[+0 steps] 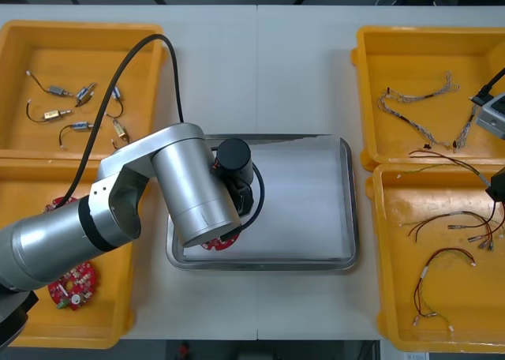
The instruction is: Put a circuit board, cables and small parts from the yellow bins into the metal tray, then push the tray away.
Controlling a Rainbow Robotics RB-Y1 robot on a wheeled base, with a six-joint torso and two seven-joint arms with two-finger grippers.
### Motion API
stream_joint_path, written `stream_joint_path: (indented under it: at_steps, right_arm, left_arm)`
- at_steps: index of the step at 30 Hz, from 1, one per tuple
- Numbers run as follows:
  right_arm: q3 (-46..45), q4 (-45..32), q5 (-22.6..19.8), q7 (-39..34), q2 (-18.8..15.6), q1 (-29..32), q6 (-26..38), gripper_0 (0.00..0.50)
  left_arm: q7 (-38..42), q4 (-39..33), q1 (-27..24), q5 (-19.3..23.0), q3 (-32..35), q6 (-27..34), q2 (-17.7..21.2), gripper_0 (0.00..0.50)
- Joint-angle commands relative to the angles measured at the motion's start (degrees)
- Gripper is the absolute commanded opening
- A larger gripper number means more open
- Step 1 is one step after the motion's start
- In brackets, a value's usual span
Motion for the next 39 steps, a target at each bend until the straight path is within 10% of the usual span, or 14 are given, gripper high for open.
stream_joint_path:
  at_steps: [1,14,27,39]
  right_arm:
    - [0.5,-1.4,0.4,1.5,-1.9,-1.3,0.2,0.000]
    - [0.5,-1.4,0.4,1.5,-1.9,-1.3,0.2,0.000]
    - [0.5,-1.4,0.4,1.5,-1.9,-1.3,0.2,0.000]
    - [0.5,-1.4,0.4,1.5,-1.9,-1.3,0.2,0.000]
  left_arm:
    - [0.9,-0.7,1.4,-1.3,-1.0,-0.7,-0.4,0.006]
    - [1.0,-0.8,1.3,-1.9,-1.1,-1.1,-0.3,0.335]
    - [1.0,-5.9,0.1,0.9,3.0,3.0,1.0,0.406]
    - [1.0,-14.6,-6.3,17.6,12.7,11.8,8.5,0.500]
